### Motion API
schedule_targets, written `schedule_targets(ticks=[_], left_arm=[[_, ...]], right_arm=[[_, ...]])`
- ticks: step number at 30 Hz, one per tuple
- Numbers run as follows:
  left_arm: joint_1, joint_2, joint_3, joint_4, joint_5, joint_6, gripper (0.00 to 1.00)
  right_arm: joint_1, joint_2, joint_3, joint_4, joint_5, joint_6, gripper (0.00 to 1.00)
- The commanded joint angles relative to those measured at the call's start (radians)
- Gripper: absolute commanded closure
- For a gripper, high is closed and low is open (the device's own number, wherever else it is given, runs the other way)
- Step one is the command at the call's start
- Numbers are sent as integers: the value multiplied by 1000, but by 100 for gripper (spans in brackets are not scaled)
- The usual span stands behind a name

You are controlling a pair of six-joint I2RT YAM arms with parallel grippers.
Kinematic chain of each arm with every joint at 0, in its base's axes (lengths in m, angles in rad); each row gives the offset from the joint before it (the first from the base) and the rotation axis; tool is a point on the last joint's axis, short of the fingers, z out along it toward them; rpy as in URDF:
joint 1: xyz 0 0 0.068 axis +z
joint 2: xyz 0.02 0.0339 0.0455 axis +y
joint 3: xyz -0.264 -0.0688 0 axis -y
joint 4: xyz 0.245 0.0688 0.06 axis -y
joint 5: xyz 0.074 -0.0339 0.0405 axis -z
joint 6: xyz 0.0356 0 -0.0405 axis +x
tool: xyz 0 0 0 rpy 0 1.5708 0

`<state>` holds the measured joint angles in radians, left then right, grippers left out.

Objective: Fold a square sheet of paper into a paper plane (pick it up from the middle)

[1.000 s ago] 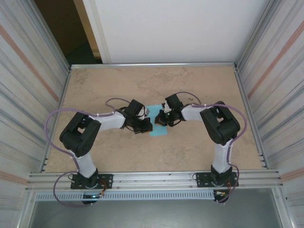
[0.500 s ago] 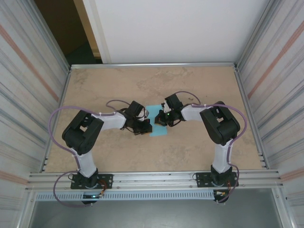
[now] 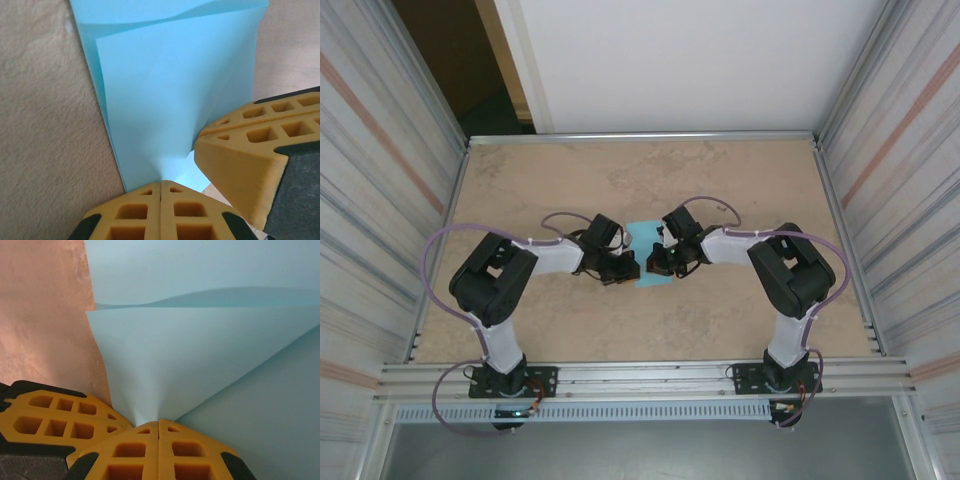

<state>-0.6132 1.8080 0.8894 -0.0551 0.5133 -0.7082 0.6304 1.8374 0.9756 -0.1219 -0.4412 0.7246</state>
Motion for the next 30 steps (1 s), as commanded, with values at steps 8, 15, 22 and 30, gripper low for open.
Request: schedule_targets(ticks=[8, 15, 22, 30], left_arm=[[-1, 29, -42, -95, -37, -3, 100], [-1, 26, -48, -97, -43, -6, 100], [-1, 37, -47, -126, -46, -7, 100], [13, 41, -79, -186, -34, -9, 100]], right_arm=[[40, 44, 67, -30, 16, -16, 100], [24, 64, 30, -5, 21, -8, 100], [-6, 87, 34, -5, 27, -7, 100], [-145, 118, 40, 11, 24, -77, 100]])
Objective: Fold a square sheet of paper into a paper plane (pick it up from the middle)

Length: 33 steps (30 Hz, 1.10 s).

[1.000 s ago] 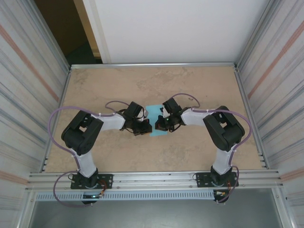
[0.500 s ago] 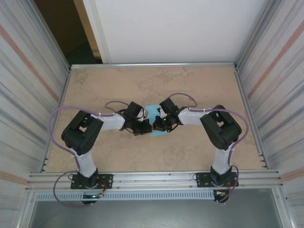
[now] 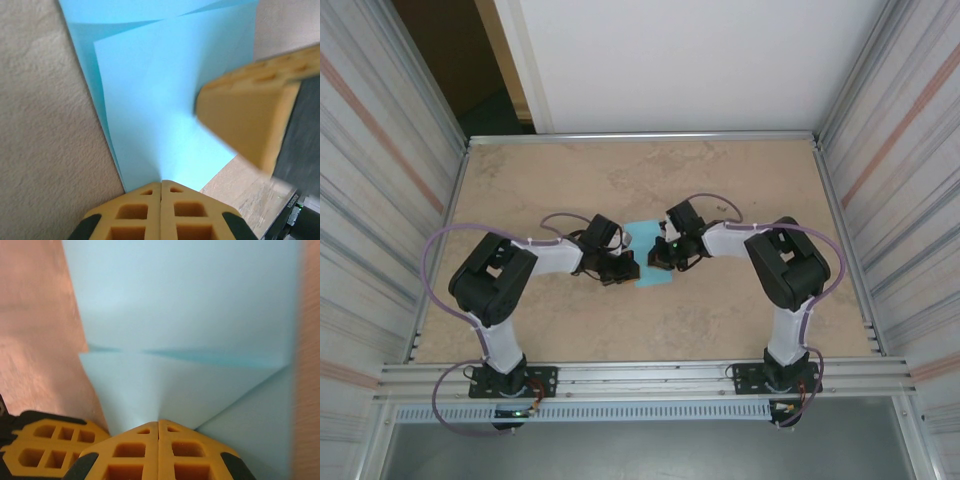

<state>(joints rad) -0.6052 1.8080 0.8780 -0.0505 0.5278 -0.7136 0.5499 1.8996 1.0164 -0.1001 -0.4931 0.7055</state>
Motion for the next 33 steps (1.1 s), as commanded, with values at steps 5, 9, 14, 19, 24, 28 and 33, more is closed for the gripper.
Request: schedule_targets(ticks=[5, 9, 14, 19, 24, 28, 33], left_arm=[[6, 46, -69, -197, -46, 1, 100], [7, 45, -52, -193, -36, 6, 100], [7, 21, 36, -203, -2, 36, 100], [8, -51, 146, -165, 39, 18, 91], [26, -59, 155, -145, -25, -9, 78], [59, -13, 149, -81, -17, -39, 79], [70, 54, 227, -97, -35, -1, 81]], right_arm=[[-153, 81, 11, 23, 68, -99, 100], [-209, 68, 23, 26, 71, -107, 100], [-219, -31, 34, -13, 86, -111, 100], [-211, -148, -14, -24, 77, -34, 93], [-177, -215, -88, -12, 87, 64, 64], [-130, -241, -120, 10, 109, 135, 55], [-74, -191, -101, 29, 114, 173, 53]])
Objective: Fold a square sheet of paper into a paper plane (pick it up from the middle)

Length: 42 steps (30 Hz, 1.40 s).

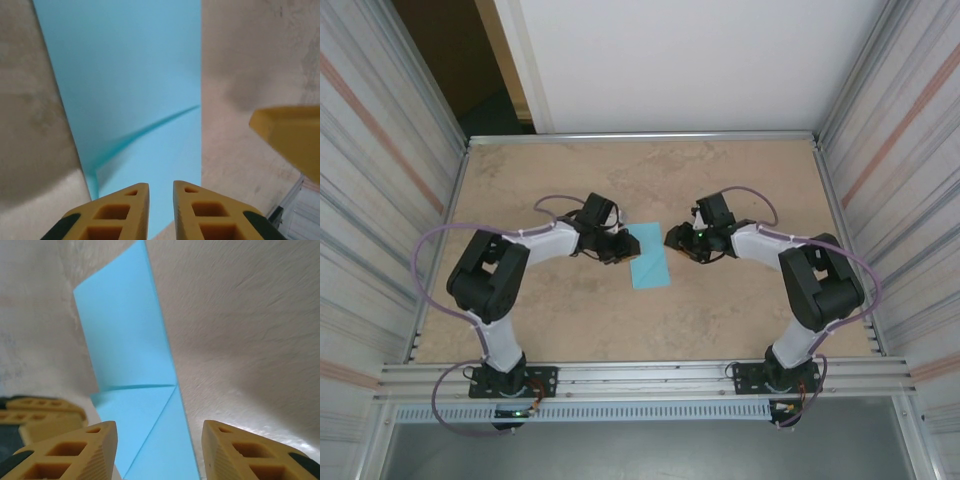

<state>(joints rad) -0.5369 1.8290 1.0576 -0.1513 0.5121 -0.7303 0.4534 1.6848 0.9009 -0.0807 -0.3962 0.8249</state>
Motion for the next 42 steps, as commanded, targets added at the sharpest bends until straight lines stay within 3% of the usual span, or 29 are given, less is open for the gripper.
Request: schedule_targets(ticks=[1, 12, 19, 42], left_arm=[[3, 46, 56, 6, -16, 21, 82], [24, 95, 7, 11, -40, 45, 85], [49, 117, -67, 75, -13, 16, 86], [55, 130, -130, 131, 3, -12, 87]], right_arm=[[33, 36, 23, 10, 18, 60, 53], [101, 101, 68, 35, 31, 126, 55], [103, 142, 102, -3, 56, 161, 61], [122, 177, 129, -3, 42, 168, 63]])
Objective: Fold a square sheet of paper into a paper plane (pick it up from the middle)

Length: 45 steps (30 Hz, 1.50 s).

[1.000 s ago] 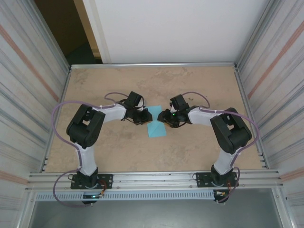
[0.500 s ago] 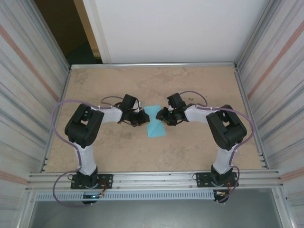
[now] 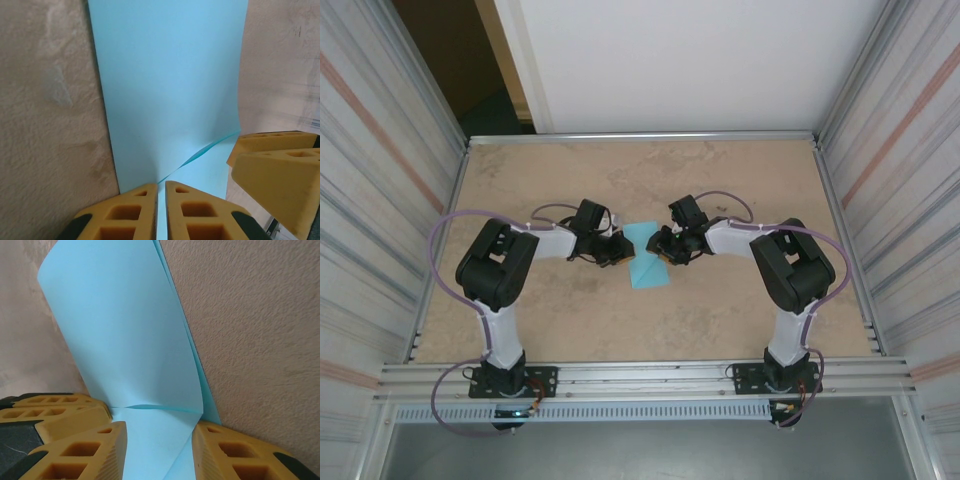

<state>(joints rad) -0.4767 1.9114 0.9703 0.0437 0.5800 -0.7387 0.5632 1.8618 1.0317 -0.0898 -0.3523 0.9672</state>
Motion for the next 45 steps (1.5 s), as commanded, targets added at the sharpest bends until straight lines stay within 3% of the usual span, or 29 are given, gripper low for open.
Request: schedule_targets(ticks=[1, 5, 13, 18, 20, 24, 32, 40, 45], left_arm=[[-5, 47, -44, -64, -65, -4, 87], [-5, 45, -43, -64, -64, -6, 87], [-4, 26, -41, -65, -60, -13, 87], [3, -14, -24, -80, -47, -15, 85], [14, -51, -23, -69, -32, -28, 81], [57, -152, -41, -51, -19, -64, 69], [175, -386, -211, 111, 105, -190, 32], [119, -460, -272, 380, 212, -341, 12], [49, -422, -184, 450, 259, -370, 10]], right_arm=[[10, -4, -7, 18, -12, 25, 64], [17, 2, -15, 81, -70, 24, 69], [28, 0, -53, 112, -68, 24, 80], [29, -8, -70, 138, -58, 16, 94], [27, -22, -75, 153, -51, 7, 99], [18, -65, -84, 194, -46, -13, 100], [-47, -208, -79, 254, -147, -39, 100], [-83, -303, -64, 333, -271, 0, 97], [-89, -323, -58, 453, -344, 101, 97]])
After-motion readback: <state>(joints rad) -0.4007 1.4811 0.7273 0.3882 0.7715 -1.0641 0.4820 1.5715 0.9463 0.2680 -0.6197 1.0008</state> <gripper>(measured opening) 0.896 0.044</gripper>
